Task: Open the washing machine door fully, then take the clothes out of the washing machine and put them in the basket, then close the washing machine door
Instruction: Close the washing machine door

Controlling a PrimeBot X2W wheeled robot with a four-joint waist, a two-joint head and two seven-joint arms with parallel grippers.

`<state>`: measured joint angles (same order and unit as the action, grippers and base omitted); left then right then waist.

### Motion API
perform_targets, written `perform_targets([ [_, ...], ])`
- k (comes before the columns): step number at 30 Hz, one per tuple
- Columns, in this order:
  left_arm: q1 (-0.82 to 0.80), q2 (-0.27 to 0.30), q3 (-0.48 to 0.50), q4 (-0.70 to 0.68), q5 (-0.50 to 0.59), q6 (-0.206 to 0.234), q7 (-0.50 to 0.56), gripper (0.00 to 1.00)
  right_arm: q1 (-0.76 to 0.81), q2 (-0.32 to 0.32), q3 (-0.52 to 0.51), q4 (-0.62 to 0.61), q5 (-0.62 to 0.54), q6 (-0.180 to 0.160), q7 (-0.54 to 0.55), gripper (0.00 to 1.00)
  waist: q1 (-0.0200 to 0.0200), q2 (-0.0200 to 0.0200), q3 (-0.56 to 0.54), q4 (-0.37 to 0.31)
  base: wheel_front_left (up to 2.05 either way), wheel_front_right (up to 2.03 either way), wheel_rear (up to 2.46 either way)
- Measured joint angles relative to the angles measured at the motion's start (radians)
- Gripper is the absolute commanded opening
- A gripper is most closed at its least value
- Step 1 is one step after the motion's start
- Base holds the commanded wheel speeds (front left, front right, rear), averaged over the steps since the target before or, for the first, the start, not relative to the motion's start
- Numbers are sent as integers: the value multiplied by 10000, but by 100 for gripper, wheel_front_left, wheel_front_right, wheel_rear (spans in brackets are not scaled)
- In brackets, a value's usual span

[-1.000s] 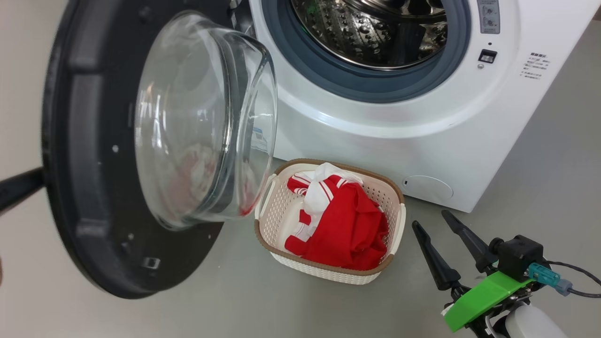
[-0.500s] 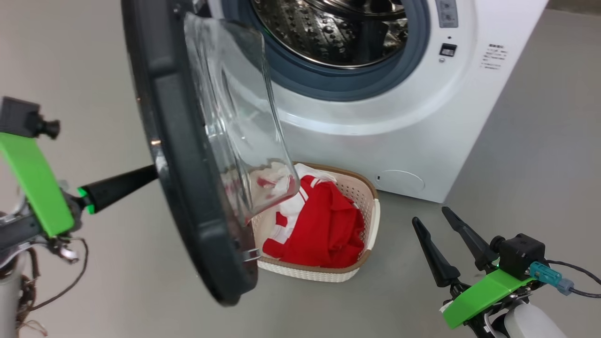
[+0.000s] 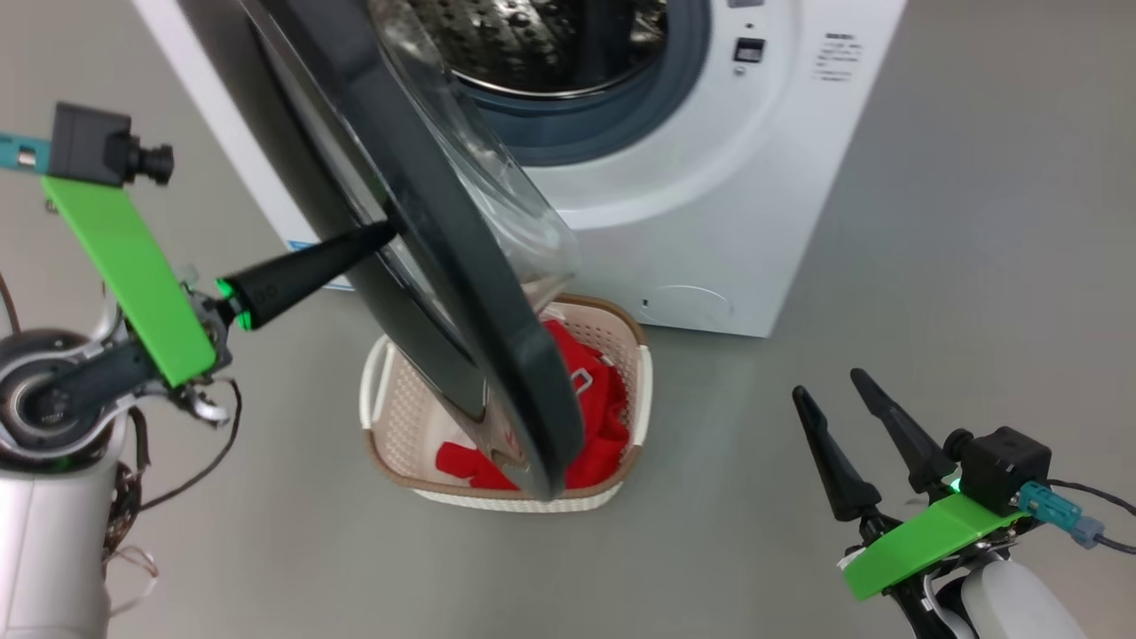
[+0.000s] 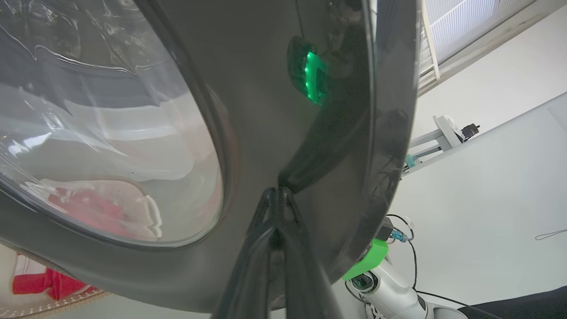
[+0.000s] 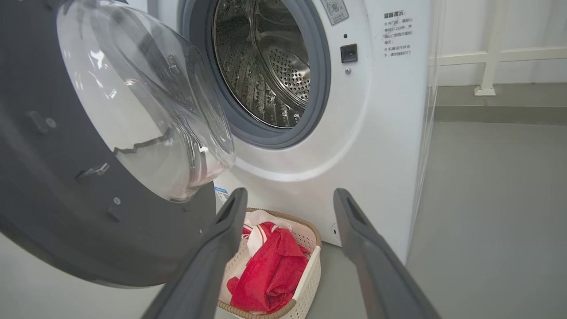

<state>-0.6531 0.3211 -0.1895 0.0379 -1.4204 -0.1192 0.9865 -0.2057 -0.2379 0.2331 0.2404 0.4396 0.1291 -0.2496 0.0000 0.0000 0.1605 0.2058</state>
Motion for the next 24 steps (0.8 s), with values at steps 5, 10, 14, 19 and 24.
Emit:
perform_targets([
  [5,-520,-100,-232,282,21,0,-483,0,-102,86,-255,-50,-73,0,0,100,1,0,201,-543,0,0,0],
  [10,-1113,-134,-282,771,82,0,-1095,0,-299,219,-453,-151,-73,0,0,100,1,0,447,-1090,0,0,0],
  [14,-1546,-115,-359,1151,109,0,-1480,0,-428,362,-527,-184,-73,0,-2,100,0,0,660,-1534,0,0,0],
  [19,-2129,19,-376,1753,198,-4,-2065,0,-489,566,-606,-221,-73,0,-2,100,0,0,935,-2088,0,0,0],
  [24,-2727,267,-383,2458,293,-8,-2627,0,-820,754,-734,-263,-88,0,-2,100,0,0,1226,-2620,0,0,0],
])
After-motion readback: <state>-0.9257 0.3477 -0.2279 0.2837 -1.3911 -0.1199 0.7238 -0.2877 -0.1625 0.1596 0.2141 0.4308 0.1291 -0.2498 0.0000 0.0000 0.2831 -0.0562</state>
